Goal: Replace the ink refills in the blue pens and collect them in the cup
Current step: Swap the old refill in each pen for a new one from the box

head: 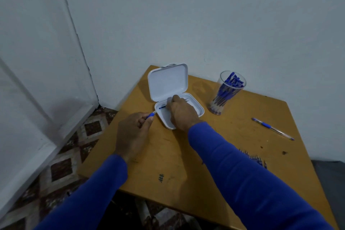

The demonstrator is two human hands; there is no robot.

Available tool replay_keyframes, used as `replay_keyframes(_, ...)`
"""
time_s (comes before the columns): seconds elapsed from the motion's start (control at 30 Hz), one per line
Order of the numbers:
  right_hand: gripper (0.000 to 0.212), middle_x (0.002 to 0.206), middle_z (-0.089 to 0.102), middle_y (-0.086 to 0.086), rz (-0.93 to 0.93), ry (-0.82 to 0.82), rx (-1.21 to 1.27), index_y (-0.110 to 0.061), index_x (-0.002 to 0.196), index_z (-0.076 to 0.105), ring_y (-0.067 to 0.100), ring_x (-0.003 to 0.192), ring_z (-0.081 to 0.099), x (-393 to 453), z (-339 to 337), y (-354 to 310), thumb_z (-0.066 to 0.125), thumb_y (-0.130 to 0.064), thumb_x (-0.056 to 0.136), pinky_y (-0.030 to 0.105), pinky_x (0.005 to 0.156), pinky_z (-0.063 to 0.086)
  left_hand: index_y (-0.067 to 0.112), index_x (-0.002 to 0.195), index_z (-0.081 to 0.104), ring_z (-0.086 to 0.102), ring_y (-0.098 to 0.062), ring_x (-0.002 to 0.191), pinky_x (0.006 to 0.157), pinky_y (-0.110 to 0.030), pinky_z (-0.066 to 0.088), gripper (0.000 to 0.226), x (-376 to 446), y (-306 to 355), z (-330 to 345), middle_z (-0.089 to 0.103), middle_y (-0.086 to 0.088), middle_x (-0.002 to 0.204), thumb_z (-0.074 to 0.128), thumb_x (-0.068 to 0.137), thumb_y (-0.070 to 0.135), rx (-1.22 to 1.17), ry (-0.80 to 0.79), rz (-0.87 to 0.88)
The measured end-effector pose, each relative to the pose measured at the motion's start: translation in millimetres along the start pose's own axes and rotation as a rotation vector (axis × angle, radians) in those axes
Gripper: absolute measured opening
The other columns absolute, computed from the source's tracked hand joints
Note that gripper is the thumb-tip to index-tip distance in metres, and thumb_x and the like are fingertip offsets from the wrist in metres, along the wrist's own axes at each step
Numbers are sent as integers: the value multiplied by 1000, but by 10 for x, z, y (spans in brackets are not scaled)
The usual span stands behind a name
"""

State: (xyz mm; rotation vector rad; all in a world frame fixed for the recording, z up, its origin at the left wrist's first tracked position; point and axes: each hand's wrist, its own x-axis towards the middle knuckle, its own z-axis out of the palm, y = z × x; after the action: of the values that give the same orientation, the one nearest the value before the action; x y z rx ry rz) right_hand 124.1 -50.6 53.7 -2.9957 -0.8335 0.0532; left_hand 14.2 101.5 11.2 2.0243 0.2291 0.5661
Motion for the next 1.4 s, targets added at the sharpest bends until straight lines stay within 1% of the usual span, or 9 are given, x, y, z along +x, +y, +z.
replay_keyframes(0.33, 24, 120, 56, 10, -16, 26, 55, -13, 120, 63, 25, 105, 58, 20, -21, 46, 61, -9, 96, 37, 83, 56, 26, 107, 77, 59, 5, 77, 68, -14, 43, 19, -2, -46, 31, 64, 19, 80, 66, 96, 37, 60, -20, 16)
replay_keyframes(0.5, 35, 128, 55, 10, -60, 21, -26, -13, 128, 54, 26, 118, 48, 11, -18, 46, 64, -14, 94, 39, 97, 50, 24, 107, 77, 59, 2, 76, 72, -20, 48, 19, -2, -18, 28, 64, 18, 81, 67, 96, 35, 71, -20, 13)
replay_keyframes(0.67, 29, 108, 63, 7, -105, 42, 18, -19, 118, 50, 26, 104, 51, -39, -202, 36, 57, -7, 93, 47, 97, 42, 25, 105, 77, 59, 2, 76, 68, -18, 47, 18, -7, -25, 23, 64, 17, 79, 66, 96, 37, 62, -14, 4)
replay_keyframes(0.8, 23, 87, 60, -2, -143, 27, 298, -16, 102, 66, 17, 80, 54, -138, -365, 91, 56, 2, 92, 30, 74, 46, 27, 101, 76, 61, 1, 77, 66, -18, 48, 12, -35, 23, 1, 64, 19, 76, 67, 96, 34, 47, 1, 26)
replay_keyframes(0.9, 31, 79, 67, -9, -70, 23, 602, -18, 91, 75, 5, 75, 60, -265, -477, 145, 54, 4, 93, 16, 72, 47, 27, 99, 75, 61, 2, 74, 63, -16, 45, 10, -68, 71, -28, 64, 18, 74, 68, 96, 32, 44, 18, 41)
replay_keyframes(1.03, 29, 73, 70, -16, -47, 45, 816, -26, 88, 72, 10, 85, 69, -478, -450, 197, 73, 3, 86, 32, 87, 58, 23, 98, 77, 60, 0, 70, 58, -10, 41, 11, -144, 118, -50, 63, 16, 71, 70, 94, 30, 54, 22, 52)
replay_keyframes(1.17, 6, 83, 73, -1, 36, 125, 985, -19, 99, 75, 14, 82, 68, -742, -369, 181, 71, -17, 96, 33, 79, 58, 22, 96, 77, 61, -7, 67, 61, -27, 53, 11, -249, 221, -45, 66, 12, 70, 71, 93, 30, 70, 8, 60)
replay_keyframes(1.23, 15, 91, 73, -1, 60, 188, 954, -17, 102, 77, 12, 84, 65, -899, -332, 173, 65, -26, 100, 33, 77, 54, 22, 97, 78, 63, -8, 68, 62, -39, 56, 10, -316, 288, -27, 68, 10, 71, 71, 94, 29, 62, -13, 82)
replay_keyframes(1.4, 17, 80, 69, 19, 257, 215, 1209, 1, 97, 68, 20, 68, 63, -1352, -268, 178, 59, -13, 103, 35, 54, 50, 18, 99, 78, 64, -8, 69, 59, -31, 55, 13, -513, 434, 111, 68, 13, 72, 72, 93, 27, 5, -65, 152)
